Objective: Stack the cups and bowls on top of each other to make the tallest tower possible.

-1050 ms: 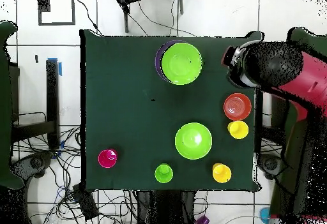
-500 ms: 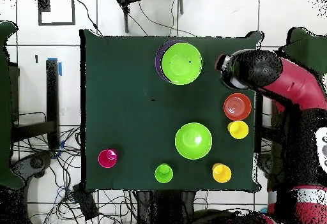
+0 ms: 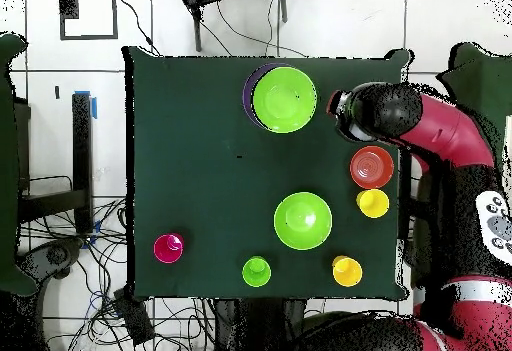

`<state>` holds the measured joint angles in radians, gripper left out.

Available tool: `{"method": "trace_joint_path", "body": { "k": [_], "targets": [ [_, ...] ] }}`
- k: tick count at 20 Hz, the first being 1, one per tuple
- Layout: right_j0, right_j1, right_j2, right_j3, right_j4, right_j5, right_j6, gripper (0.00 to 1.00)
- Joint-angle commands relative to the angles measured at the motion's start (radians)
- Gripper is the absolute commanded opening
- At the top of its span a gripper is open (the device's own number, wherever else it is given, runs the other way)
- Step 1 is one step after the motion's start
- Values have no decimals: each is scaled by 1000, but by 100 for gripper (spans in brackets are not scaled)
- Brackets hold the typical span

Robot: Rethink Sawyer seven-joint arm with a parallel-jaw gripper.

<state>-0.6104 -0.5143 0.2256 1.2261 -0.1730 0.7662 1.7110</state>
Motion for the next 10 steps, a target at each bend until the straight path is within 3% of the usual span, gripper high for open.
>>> {"method": "trace_joint_path", "body": {
  "k": [1, 10],
  "targets": [
    [-8, -21, 100, 71, -75, -18, -185, 100],
    [-18, -22, 101, 70, -90, 0, -181, 100]
  ]
}}
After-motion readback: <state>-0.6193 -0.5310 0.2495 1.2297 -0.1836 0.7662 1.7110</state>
